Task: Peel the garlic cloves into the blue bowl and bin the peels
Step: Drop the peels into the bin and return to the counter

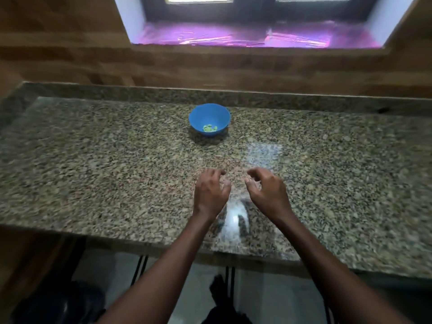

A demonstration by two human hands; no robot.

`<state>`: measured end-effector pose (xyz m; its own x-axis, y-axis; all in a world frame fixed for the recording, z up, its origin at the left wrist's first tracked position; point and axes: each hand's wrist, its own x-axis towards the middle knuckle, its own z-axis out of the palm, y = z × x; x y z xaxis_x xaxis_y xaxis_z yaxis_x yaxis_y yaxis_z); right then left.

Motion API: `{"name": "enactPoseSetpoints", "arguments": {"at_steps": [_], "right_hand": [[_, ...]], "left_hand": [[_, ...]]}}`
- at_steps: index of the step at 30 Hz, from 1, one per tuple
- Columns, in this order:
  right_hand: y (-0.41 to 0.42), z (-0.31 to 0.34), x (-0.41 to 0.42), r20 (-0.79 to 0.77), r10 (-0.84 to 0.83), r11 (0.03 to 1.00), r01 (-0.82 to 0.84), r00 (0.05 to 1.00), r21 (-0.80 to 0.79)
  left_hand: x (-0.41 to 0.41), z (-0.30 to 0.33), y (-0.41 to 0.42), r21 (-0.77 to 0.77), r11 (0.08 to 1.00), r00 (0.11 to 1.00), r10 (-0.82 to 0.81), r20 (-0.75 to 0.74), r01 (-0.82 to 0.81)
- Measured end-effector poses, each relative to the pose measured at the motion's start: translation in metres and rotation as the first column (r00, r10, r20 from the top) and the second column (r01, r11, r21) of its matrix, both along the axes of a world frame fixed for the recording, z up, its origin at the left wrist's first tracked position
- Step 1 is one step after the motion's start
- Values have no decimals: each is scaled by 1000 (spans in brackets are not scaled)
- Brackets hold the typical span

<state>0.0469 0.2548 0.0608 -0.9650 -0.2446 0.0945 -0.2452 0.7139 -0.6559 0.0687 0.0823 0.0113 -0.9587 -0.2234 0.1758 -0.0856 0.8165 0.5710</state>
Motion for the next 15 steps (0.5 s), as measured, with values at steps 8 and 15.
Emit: {"name": "enactPoseSetpoints", "arguments": {"at_steps": [8,15], "right_hand": [[-7,-67,-75,74,-37,965,16,997,260],[-6,-81,-95,83,8,960,-31,997,280]], "left_hand": [[-60,-75,-29,-336,933,954,-26,299,130],[-61,-82,-31,-375,917,959,-27,284,137]]}}
